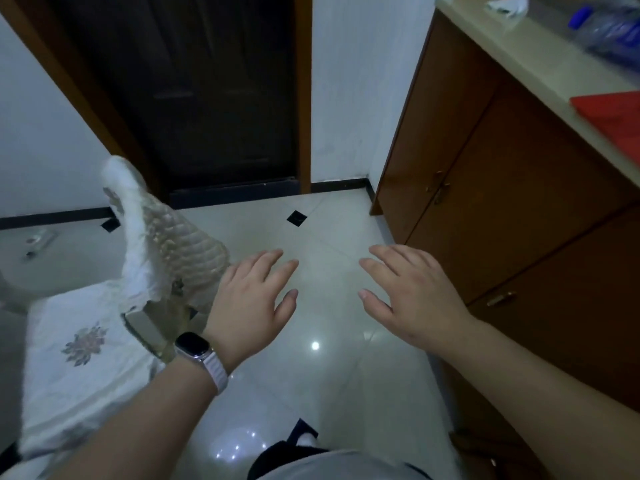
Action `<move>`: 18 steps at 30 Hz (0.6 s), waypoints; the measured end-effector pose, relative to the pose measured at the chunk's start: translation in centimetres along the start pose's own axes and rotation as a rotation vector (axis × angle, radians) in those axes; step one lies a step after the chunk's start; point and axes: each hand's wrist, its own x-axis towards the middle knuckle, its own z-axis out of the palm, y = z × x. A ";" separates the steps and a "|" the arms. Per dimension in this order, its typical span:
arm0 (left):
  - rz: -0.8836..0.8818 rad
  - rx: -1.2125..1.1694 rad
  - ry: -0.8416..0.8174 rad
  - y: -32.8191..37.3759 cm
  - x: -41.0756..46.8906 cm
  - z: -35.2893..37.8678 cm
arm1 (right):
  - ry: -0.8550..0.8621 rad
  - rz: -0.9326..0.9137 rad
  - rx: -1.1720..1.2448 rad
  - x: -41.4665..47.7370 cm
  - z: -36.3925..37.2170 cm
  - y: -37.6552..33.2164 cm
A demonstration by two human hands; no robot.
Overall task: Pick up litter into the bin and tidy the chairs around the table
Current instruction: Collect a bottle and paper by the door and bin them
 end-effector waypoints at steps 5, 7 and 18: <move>0.012 -0.017 -0.015 -2.1 5.5 1.4 | -0.021 -0.019 0.003 6.3 0.7 2.5; 0.005 -0.001 -0.034 -3.4 7.8 2.2 | -0.014 -0.029 0.009 9.2 1.3 3.8; -0.092 0.160 -0.093 -9.5 25.5 5.9 | 0.024 -0.219 0.122 29.8 5.5 14.0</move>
